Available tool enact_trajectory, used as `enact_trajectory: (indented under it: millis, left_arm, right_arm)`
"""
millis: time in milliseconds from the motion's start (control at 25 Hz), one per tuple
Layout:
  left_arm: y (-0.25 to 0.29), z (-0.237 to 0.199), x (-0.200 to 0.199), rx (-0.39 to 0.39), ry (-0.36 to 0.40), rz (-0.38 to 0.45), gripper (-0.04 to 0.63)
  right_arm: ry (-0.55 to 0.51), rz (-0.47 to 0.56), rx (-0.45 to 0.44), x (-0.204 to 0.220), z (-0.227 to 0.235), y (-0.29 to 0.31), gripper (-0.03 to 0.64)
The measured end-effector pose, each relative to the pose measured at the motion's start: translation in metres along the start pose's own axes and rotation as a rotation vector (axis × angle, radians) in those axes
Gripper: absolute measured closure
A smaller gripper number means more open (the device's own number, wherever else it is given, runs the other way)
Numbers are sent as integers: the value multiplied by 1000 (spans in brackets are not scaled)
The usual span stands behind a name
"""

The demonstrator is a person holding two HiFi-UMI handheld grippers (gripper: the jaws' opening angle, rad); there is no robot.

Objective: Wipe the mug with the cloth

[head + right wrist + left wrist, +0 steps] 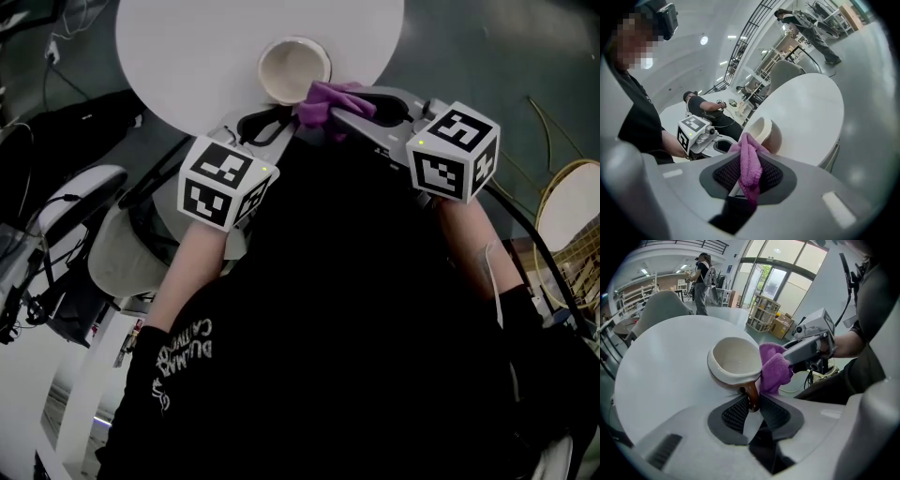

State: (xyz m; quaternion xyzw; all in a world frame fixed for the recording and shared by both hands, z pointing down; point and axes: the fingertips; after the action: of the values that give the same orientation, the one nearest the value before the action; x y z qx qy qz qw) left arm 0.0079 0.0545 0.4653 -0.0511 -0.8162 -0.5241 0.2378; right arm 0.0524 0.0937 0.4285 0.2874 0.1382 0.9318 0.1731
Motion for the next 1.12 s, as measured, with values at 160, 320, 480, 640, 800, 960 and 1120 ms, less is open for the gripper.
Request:
enact_trajectory:
  millis: [160, 320, 480, 640, 800, 960, 1120]
  left_arm:
    - [0, -1, -1, 2, 7, -7, 520]
    - [0, -3, 2, 0, 16, -16, 520]
    - [2, 0, 0, -6, 29, -30, 518]
    - [4, 0, 3, -5, 42, -45, 517]
    - [4, -1, 2, 1, 42, -56, 517]
    - [3, -6, -1, 10, 46, -68, 517]
    - [2, -11, 4, 7, 58, -73, 517]
  right_arm:
    - [3, -10, 44, 0, 11, -2, 534]
    - [14, -5, 75, -2, 19, -2, 543]
    - [2, 15, 100, -8, 26, -10, 551]
    - [-3, 38, 121, -14, 33, -12, 552]
    - [9, 42, 128, -23, 41, -13, 555]
    - [8, 52, 133, -40, 48, -12, 555]
    - [1, 74, 146, -46, 50, -7, 556]
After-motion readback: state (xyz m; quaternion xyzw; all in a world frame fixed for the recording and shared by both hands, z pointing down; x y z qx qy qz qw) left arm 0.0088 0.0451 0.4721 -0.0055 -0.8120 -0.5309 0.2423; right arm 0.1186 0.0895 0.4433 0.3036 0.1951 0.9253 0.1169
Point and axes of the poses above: the fingertips, and each gripper's own axes: y forward along the fingers, z to its right, x out of its underside, and after that the axes turned 2 degrees about y, right-handed
